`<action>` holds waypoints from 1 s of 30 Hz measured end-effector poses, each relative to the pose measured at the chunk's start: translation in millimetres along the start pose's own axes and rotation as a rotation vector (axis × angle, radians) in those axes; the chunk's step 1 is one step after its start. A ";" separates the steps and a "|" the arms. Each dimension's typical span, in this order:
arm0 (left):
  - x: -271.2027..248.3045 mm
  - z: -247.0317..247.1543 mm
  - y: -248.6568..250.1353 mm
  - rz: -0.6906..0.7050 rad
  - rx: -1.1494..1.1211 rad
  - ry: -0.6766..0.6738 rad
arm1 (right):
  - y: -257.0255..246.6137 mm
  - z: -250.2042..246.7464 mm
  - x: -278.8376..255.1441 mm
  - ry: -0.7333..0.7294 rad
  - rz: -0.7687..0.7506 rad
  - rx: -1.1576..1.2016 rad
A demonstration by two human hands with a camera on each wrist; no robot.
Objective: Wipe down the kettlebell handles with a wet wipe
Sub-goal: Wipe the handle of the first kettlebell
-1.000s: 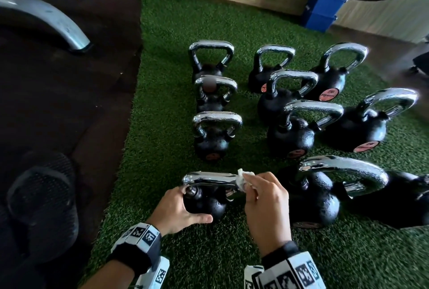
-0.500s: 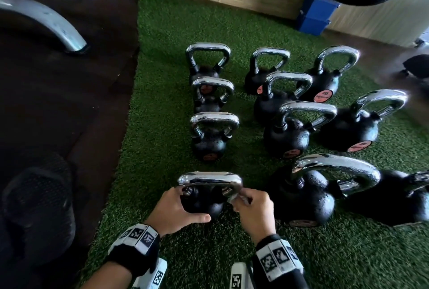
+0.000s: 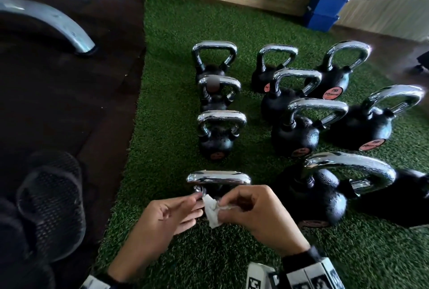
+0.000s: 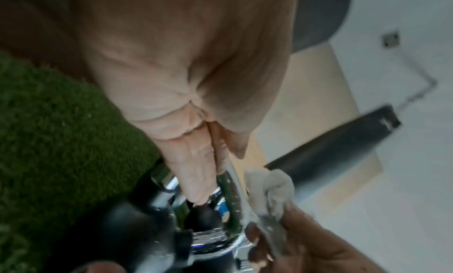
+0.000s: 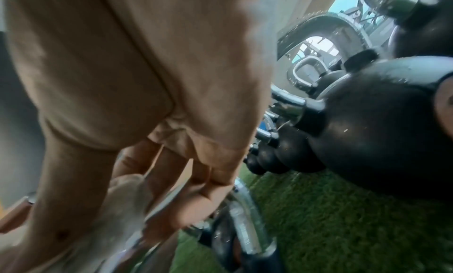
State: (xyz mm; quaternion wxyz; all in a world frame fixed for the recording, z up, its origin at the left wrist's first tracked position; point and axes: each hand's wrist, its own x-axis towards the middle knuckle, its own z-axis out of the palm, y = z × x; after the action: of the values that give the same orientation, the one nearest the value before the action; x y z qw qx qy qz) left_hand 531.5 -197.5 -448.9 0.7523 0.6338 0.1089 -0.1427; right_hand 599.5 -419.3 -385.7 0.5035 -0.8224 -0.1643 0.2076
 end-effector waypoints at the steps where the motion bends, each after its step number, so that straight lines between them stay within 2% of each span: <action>1: -1.5 5.0 1.6 0.002 -0.062 -0.022 | -6.9 4.8 0.2 0.022 -0.046 -0.009; 3: -2.7 13.1 4.6 0.003 -0.167 -0.050 | -15.5 13.4 0.3 0.086 -0.106 0.015; 6: -1.6 16.3 3.5 0.017 -0.321 -0.021 | -18.6 20.5 -0.2 0.199 -0.149 -0.010; 9: 0.5 18.5 5.1 0.059 -0.314 0.011 | -17.2 24.0 0.5 0.320 -0.182 -0.055; 11: 0.6 21.0 10.2 0.122 -0.233 0.013 | -14.4 24.3 0.3 0.313 -0.209 -0.120; 13: -1.4 22.4 17.7 0.248 -0.110 0.025 | -5.7 19.3 -2.0 0.266 -0.233 -0.171; 15: -3.1 21.4 24.3 0.422 0.108 0.177 | 13.9 9.6 -1.4 0.363 -0.215 -0.132; 17: -0.4 22.1 30.9 0.595 0.332 0.368 | 40.7 2.1 4.9 0.539 -0.069 -0.001; 18: 3.2 24.1 34.9 0.664 0.439 0.429 | 53.1 1.3 9.6 0.542 0.043 0.085; 20: 13.1 31.2 43.6 0.760 0.669 0.488 | 72.5 8.6 20.0 0.373 0.196 0.258; 22: 22.8 39.7 49.5 0.774 0.854 0.465 | 86.5 22.7 29.1 0.265 0.226 0.307; 25: 31.1 46.2 48.8 0.755 1.038 0.377 | 100.4 39.5 38.5 0.413 0.251 0.173; 27: 31.5 41.7 45.7 0.756 1.063 0.356 | 105.0 42.5 41.0 0.466 0.273 0.135; 30: 27.7 27.3 42.4 0.726 1.011 0.398 | 105.1 42.3 39.7 0.452 0.265 0.159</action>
State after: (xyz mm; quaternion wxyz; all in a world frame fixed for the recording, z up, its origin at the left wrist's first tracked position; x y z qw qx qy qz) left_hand 571.9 -219.9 -414.6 0.3276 0.9203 -0.0554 0.2067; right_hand 618.7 -414.2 -504.1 0.5587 -0.8202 0.0781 0.0949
